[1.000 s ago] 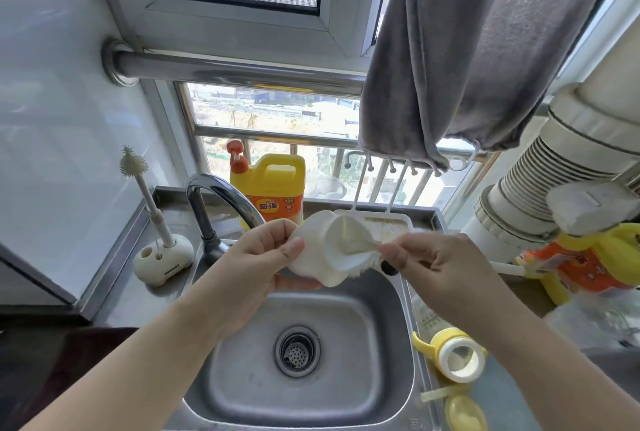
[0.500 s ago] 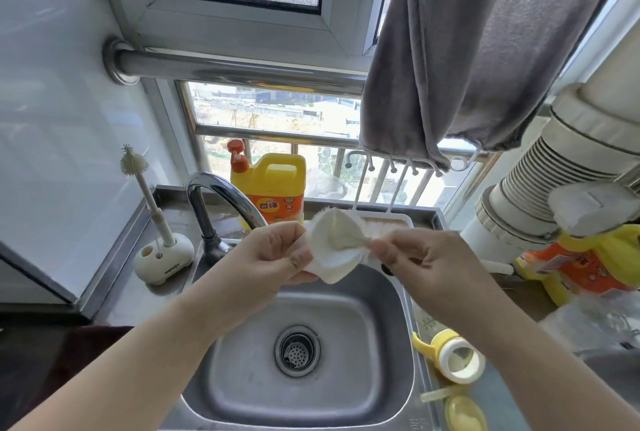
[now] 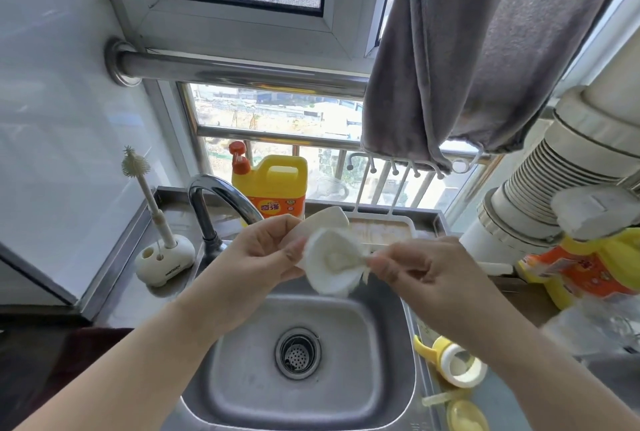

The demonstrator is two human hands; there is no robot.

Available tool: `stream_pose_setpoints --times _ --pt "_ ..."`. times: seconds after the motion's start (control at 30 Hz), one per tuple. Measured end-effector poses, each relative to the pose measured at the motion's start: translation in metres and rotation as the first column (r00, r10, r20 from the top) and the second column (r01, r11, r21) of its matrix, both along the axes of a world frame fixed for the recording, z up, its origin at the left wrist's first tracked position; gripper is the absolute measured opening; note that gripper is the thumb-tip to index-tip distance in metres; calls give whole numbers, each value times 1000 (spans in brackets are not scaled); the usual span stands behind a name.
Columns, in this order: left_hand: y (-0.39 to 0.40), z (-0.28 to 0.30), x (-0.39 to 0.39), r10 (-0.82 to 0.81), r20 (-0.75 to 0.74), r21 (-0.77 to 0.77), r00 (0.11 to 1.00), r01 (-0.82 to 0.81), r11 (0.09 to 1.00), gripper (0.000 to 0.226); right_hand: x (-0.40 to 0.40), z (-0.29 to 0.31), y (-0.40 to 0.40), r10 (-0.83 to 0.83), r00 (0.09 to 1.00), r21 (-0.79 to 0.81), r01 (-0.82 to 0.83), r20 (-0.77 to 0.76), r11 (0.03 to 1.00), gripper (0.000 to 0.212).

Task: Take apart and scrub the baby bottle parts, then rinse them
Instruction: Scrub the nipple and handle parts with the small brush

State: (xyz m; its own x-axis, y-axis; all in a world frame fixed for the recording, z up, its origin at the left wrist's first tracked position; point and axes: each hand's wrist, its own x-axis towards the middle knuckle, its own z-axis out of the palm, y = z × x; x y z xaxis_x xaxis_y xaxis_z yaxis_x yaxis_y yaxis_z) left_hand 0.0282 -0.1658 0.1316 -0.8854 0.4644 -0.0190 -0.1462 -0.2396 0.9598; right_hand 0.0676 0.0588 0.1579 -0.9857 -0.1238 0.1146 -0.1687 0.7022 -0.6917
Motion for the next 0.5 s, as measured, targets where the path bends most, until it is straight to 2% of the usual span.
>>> stream_pose_setpoints --times 0.03,0.13,0.27,0.4,0.5 --pt "-1 0 -1 -9 14 5 1000 9 1000 19 0 -3 1 6 1000 10 -6 -6 1000 49" --pt "-2 -3 -3 14 65 7 998 -14 1000 7 -4 -8 12 -144 989 -13 143 -36 990 70" --pt "-1 0 -2 12 117 20 993 -14 1000 11 -2 -11 10 -45 998 -4 44 -46 999 49" --pt "6 2 -1 56 105 -36 993 -52 998 17 -3 -12 7 -42 998 14 43 -43 999 45" --pt "7 1 -1 67 72 -46 995 -64 997 24 -2 -12 7 -5 1000 58 6 -25 998 50"
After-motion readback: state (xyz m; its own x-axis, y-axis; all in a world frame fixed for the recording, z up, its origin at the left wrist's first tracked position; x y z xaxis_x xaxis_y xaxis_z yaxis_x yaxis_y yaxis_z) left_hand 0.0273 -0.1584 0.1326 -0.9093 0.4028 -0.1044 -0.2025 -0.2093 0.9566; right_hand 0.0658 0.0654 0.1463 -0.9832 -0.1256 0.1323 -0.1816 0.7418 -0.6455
